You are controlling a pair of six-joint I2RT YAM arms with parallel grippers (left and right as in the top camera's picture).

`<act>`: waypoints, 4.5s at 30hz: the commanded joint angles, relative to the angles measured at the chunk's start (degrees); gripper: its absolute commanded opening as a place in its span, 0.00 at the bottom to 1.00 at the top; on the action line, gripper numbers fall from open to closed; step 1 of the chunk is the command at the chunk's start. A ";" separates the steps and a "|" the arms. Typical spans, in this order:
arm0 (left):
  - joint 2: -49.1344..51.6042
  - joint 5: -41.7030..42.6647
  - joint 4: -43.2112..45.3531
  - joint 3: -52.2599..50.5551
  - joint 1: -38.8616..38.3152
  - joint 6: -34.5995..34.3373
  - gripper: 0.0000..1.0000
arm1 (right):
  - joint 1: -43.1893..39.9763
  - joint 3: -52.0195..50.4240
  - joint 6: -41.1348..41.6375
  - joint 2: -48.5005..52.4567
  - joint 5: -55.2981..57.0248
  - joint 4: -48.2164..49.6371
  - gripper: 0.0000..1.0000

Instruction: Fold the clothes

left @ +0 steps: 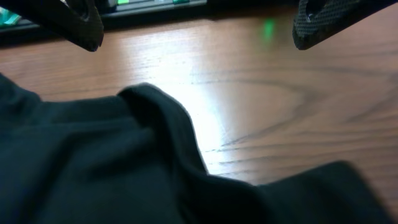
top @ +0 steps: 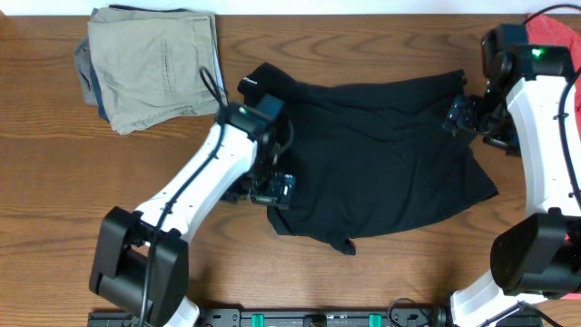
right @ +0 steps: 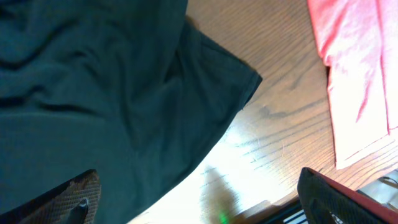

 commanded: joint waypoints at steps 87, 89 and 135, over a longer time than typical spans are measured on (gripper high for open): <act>-10.64 -1.70 10.88 -21.97 -6.08 -13.73 1.00 | -24.79 -31.19 2.60 -0.87 -10.51 30.49 0.70; -10.64 -1.70 10.95 -21.97 -6.08 -13.73 1.00 | -24.55 -31.76 2.60 -0.83 -10.71 32.06 0.71; -10.64 1.73 11.87 -21.97 -6.08 -13.70 0.98 | -22.53 -38.84 2.82 4.31 -10.45 40.85 0.32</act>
